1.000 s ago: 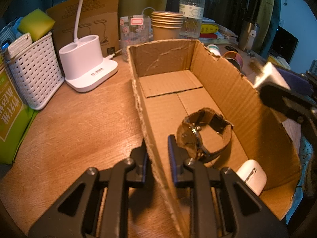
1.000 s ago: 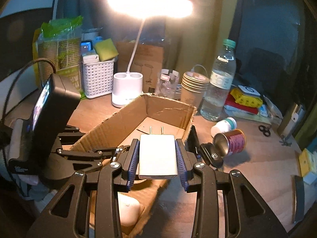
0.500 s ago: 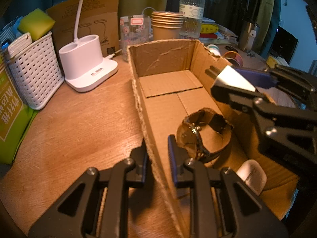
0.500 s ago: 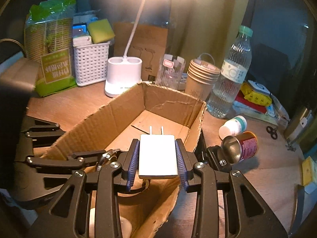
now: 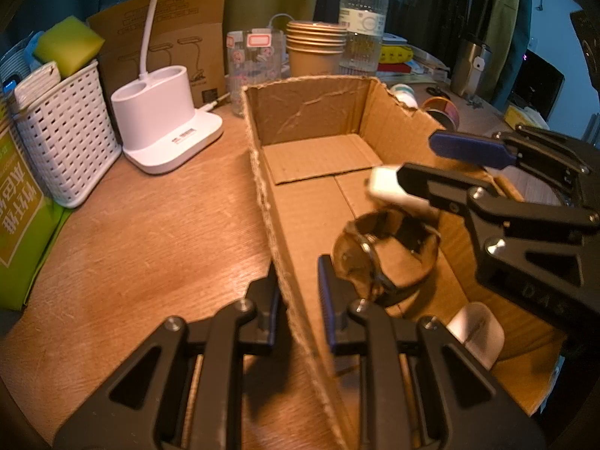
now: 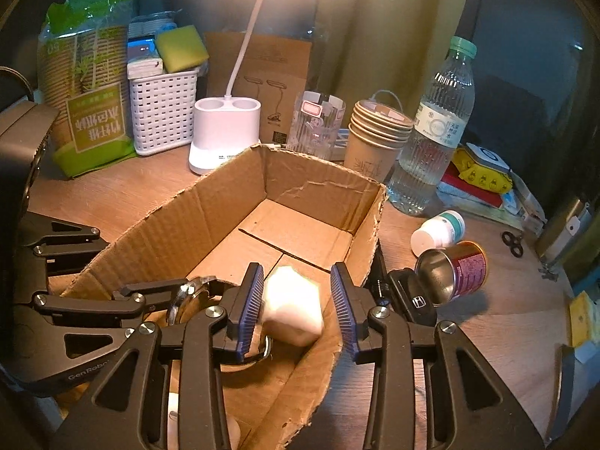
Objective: Organize rigid objects
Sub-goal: 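Lower the charger into the box and open the right gripper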
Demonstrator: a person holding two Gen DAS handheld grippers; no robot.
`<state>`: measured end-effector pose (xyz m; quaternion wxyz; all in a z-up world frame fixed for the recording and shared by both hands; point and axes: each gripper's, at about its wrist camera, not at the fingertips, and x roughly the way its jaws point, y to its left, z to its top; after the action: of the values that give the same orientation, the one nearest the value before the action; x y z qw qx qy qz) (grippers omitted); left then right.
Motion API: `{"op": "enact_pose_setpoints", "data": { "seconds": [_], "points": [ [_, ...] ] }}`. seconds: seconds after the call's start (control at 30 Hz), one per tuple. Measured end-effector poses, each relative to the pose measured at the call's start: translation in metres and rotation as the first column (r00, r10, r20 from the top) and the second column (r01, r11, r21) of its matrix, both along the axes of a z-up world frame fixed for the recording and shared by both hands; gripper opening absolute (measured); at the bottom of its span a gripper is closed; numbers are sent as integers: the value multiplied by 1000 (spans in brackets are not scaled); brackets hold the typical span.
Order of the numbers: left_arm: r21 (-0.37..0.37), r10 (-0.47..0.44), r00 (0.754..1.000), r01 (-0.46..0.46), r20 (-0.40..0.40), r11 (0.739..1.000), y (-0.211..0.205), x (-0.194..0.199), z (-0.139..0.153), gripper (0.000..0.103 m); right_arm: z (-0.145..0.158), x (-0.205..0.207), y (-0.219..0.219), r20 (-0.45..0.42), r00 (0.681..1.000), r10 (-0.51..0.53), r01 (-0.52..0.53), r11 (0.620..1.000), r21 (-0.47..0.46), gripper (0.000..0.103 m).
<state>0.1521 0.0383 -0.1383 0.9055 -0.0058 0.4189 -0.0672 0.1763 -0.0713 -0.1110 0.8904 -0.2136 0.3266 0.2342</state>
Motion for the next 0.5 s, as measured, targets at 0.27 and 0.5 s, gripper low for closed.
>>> {"op": "enact_pose_setpoints", "data": {
  "seconds": [0.27, 0.5],
  "points": [
    [-2, 0, 1000, 0, -1, 1000, -1, 0, 0, 19, 5, -7, -2, 24, 1000, 3, -3, 1000, 14, 54],
    [-2, 0, 1000, 0, -1, 1000, -1, 0, 0, 19, 12, -11, -5, 38, 999, 1, -2, 999, 32, 55]
  ]
}}
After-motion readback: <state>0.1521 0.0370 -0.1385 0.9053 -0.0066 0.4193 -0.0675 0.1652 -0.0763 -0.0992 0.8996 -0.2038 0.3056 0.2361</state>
